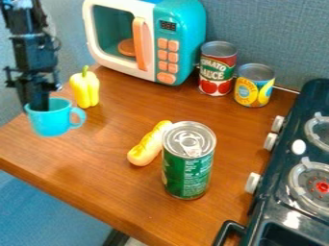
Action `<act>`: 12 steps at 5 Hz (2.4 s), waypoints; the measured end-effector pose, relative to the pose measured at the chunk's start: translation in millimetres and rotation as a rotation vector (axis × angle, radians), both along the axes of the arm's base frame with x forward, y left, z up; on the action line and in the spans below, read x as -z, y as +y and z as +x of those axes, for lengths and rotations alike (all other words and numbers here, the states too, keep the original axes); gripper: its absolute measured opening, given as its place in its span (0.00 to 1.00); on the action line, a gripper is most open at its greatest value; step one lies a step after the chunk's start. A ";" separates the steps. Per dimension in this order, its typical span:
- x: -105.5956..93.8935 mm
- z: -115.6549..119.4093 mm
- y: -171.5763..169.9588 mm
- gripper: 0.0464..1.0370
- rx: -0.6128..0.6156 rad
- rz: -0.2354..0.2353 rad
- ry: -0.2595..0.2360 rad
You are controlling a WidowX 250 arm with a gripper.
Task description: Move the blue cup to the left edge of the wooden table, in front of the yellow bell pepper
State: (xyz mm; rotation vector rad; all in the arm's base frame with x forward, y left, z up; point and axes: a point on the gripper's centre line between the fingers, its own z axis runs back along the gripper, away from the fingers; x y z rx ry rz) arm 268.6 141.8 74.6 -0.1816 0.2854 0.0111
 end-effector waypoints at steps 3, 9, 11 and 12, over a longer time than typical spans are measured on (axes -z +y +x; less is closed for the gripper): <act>32.0 -2.7 52.8 0.05 0.198 0.047 -0.119; 9.4 18.0 44.0 0.85 0.031 0.017 -0.379; -52.2 37.9 30.6 0.97 0.110 0.102 -0.352; -80.6 74.4 -6.5 0.96 0.163 0.092 -0.403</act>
